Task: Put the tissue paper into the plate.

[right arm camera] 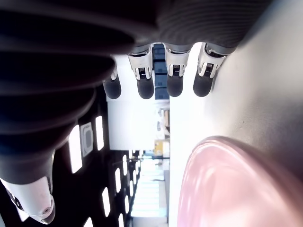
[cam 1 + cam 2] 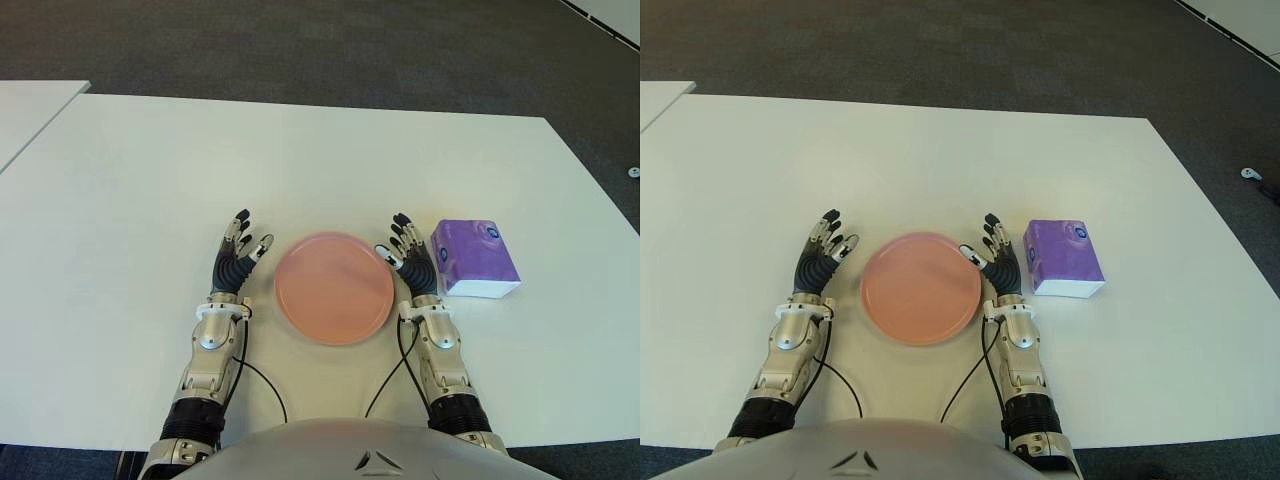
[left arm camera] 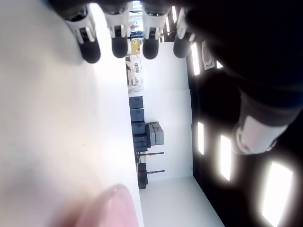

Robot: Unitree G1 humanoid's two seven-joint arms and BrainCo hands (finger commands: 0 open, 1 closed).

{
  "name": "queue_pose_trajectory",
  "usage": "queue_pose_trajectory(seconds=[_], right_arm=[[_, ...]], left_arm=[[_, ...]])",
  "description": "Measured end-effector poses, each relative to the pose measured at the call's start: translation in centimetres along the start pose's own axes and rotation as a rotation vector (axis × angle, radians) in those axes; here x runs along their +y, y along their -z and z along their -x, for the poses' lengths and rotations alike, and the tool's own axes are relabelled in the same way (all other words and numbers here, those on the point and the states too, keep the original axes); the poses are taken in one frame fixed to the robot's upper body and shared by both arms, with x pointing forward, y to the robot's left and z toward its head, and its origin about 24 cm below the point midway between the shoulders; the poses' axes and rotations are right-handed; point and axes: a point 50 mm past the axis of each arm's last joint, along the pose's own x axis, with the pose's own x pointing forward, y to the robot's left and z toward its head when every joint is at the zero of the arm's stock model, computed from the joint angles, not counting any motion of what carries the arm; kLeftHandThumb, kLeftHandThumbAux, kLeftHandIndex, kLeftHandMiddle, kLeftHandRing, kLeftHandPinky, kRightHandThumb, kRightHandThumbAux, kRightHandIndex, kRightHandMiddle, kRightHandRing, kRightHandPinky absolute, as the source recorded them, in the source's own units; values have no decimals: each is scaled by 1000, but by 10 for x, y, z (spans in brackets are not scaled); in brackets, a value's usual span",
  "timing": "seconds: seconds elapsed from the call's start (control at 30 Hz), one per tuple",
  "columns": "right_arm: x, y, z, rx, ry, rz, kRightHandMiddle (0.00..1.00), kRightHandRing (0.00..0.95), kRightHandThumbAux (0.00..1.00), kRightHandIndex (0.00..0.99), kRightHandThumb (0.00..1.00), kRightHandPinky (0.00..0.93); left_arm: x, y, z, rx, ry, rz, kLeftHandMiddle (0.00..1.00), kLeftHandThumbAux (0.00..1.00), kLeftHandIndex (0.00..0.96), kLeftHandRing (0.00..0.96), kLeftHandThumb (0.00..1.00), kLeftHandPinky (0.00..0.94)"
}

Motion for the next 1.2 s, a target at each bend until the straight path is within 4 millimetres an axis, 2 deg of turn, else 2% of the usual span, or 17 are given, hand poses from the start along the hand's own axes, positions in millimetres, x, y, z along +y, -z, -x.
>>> queue_pose_trajectory(seconds=[0.97, 1.2], right_arm=[[3, 0, 1, 0, -16, 16, 0, 0, 649, 0, 0, 0], [5, -5, -4, 0, -27, 20, 0, 0, 667, 0, 0, 0]], left_arm=[[1, 1, 1, -3, -4, 0, 0, 566, 0, 0, 0, 0], [-1, 1, -1, -6, -13, 9, 0, 574, 0, 0, 0, 0]])
